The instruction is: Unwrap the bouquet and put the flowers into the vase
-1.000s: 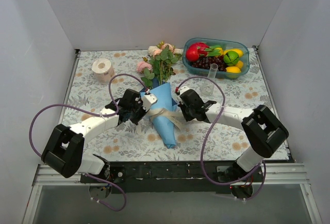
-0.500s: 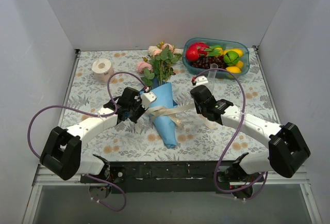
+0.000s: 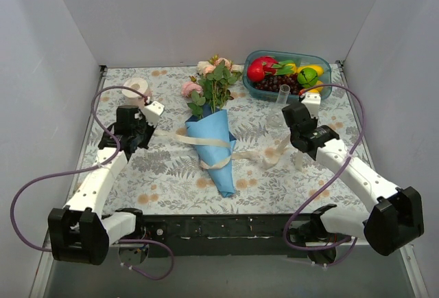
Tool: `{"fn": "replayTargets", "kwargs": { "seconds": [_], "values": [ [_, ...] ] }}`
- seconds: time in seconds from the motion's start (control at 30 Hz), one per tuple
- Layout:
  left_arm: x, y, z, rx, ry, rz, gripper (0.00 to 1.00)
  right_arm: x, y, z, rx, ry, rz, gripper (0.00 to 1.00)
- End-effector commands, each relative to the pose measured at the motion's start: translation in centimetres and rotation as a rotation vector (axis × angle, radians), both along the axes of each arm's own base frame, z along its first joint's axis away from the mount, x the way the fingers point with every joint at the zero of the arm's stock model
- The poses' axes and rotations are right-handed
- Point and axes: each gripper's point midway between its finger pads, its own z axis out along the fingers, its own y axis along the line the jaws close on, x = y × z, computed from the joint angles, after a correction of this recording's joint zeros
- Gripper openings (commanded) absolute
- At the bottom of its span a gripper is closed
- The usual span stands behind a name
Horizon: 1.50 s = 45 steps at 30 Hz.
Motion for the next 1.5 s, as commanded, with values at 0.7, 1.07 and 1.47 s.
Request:
{"fn": "replayTargets", "kwargs": {
  "seconds": [0.7, 1.07, 1.47],
  "values": [
    [-3.1, 16.5, 4.5, 0.060, -0.068, 0.360, 0.98, 0.3, -7.8, 5.6, -0.009, -0.121, -0.264, 0.28],
    [-1.1, 11.3, 10.6, -0.195, -0.110, 0.179, 0.98, -0.3, 0.1, 12.8, -0.003, -0.221, 0.004, 0.62],
    [-0.3, 8.9, 13.5, -0.342, -0.097, 0.102, 0.98, 0.3, 21.6, 8.2, 0.277, -0.084, 0.648, 0.72]
  ]
}}
